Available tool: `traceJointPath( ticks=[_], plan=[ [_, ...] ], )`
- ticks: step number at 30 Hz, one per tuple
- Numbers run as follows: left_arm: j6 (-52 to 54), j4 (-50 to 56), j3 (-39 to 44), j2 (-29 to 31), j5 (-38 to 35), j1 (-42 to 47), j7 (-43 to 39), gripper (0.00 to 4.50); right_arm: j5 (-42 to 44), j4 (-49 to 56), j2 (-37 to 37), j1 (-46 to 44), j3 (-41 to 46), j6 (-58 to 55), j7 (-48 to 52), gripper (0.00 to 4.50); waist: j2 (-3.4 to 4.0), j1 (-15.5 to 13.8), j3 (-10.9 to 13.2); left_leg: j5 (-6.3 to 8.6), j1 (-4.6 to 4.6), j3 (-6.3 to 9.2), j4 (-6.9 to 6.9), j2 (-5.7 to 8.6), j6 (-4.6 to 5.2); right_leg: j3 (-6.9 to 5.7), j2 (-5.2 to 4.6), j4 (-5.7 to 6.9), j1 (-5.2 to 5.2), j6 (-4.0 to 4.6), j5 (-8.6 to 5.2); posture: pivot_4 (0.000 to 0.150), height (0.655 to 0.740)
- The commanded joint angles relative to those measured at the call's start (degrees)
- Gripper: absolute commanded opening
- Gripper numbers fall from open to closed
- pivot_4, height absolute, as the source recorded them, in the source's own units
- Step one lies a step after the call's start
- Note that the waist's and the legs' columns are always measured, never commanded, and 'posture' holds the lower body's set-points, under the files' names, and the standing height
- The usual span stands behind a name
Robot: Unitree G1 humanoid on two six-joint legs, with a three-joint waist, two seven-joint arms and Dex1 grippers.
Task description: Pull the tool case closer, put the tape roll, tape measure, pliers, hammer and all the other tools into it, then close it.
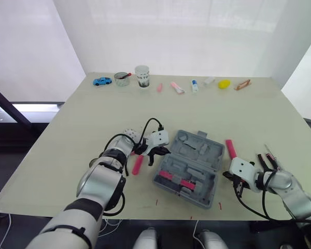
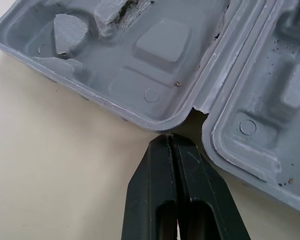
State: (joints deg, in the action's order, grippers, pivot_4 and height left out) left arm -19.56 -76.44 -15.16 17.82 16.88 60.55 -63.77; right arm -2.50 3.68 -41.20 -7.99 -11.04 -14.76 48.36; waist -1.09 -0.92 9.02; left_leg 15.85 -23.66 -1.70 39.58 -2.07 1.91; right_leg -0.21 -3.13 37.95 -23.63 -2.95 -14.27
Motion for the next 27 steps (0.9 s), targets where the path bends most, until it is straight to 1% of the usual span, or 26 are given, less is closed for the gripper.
traceJointPath(
  ticks=[1, 12, 15, 21, 27],
  plan=[
    [0.4, -0.7, -0.2, -1.4, 0.8, -0.5, -0.6, 0.09, 0.0, 0.6, 0.5, -1.0, 0.2, 0.3, -0.2, 0.00, 0.00, 0.0, 0.0, 0.00, 0.00, 0.01, 0.01, 0.01, 0.00, 0.00, 0.00, 0.00, 0.01, 0.00, 0.00, 0.150, 0.7400],
    [0.7, -0.7, -0.2, -2.4, 0.8, -0.6, -1.8, 0.09, 0.2, 1.2, 4.0, -3.2, -1.4, -0.4, 0.2, 0.00, 0.02, 0.0, 0.0, 0.00, -0.01, 0.03, 0.03, 0.02, 0.00, 0.00, 0.00, 0.00, 0.02, 0.00, 0.01, 0.150, 0.7400],
    [0.6, -0.7, -0.1, -2.4, 0.6, -0.7, -3.2, 0.09, 0.1, 0.8, 4.4, -3.7, -1.5, -0.4, 0.3, 0.00, 0.02, 0.1, 0.0, 0.00, 0.01, 0.04, 0.03, 0.02, 0.00, 0.00, 0.00, 0.02, 0.02, 0.00, 0.01, 0.150, 0.7400],
    [1.3, -0.4, 0.9, -1.4, -0.3, -1.6, -9.2, 0.09, 0.9, -0.2, 5.1, -3.7, -0.9, 0.4, 0.4, 0.00, 0.02, 0.2, 0.0, 0.00, 0.00, 0.03, 0.03, 0.02, -0.01, 0.00, 0.01, 0.00, 0.01, 0.00, 0.00, 0.150, 0.7400],
    [0.2, 0.6, 2.0, -0.9, -1.6, -2.6, -12.7, 0.09, 1.7, 0.4, 5.2, -2.9, -0.3, 0.6, 0.8, 0.00, 0.03, 0.3, 0.0, 0.00, 0.01, 0.03, 0.03, 0.01, 0.00, 0.00, 0.02, 0.01, 0.01, 0.00, 0.00, 0.150, 0.7400]
  ],
)
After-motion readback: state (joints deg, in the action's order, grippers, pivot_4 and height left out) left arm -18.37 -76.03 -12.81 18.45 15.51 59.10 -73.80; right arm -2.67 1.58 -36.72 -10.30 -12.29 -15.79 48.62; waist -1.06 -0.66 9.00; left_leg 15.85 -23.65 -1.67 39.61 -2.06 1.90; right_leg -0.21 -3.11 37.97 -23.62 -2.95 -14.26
